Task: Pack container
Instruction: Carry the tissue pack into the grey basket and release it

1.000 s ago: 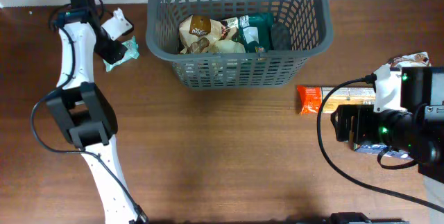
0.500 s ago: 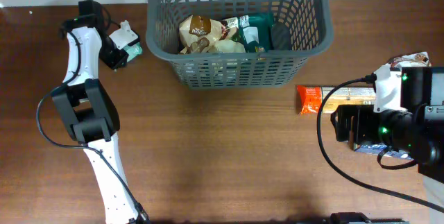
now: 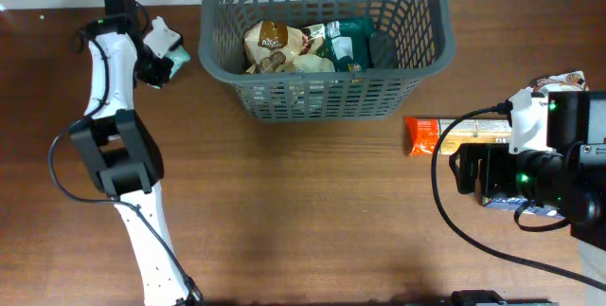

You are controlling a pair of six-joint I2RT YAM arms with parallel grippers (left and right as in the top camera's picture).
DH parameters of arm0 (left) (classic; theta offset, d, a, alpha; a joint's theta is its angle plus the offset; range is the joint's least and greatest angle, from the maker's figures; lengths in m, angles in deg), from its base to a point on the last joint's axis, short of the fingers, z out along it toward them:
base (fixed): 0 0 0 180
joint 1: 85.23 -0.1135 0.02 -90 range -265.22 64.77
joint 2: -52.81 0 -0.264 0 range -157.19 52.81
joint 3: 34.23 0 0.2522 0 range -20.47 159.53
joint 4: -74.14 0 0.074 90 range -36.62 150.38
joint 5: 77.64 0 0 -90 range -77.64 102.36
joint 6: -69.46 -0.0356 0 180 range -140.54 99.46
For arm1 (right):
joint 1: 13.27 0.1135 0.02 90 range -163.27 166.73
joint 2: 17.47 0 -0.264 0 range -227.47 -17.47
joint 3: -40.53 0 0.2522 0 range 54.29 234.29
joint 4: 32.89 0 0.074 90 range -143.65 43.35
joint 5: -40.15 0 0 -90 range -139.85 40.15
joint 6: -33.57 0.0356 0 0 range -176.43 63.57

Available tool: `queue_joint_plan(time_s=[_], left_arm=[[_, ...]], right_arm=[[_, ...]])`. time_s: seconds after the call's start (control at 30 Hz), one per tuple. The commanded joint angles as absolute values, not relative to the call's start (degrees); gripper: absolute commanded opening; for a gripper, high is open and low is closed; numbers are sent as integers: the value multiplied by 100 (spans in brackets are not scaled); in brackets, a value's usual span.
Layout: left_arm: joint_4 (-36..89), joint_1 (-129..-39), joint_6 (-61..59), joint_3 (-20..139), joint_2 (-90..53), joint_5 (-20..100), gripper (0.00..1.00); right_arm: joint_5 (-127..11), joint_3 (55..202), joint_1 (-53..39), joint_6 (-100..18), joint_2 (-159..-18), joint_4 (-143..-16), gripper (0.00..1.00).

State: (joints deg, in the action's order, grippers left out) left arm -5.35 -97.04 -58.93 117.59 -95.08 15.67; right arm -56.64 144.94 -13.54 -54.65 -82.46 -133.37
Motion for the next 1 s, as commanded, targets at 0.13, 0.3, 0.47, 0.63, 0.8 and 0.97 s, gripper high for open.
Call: queue_joint_plan(time_s=[0.13, 0.3, 0.47, 0.63, 0.8, 0.97], left_arm=[[-715, -9732, -3974, 12813, -7753, 2017, 2], [-691, -9697, -3417, 13187, -6992, 2719, 2], [-588, -9424, -3469, 13335, -6365, 3840, 2], [-653, -8910, -3690, 13333, -6300, 4544, 2], [-675, -8145, -3714, 13333, -6516, 4559, 2], [-747, -7317, -3992, 13333, -6896, 4321, 2]], right_arm=[[-5981, 14571, -1328, -5397, -8235, -13324, 99], [-5977, 14571, -1328, -5400, -8235, -13319, 99], [-5979, 14571, -1328, -5397, -8235, -13258, 99], [-5979, 14571, -1328, -5400, -8235, -13256, 99], [-5979, 14571, -1328, -5397, -8235, -13247, 99], [-5983, 14571, -1328, -5397, -8235, -13269, 99]])
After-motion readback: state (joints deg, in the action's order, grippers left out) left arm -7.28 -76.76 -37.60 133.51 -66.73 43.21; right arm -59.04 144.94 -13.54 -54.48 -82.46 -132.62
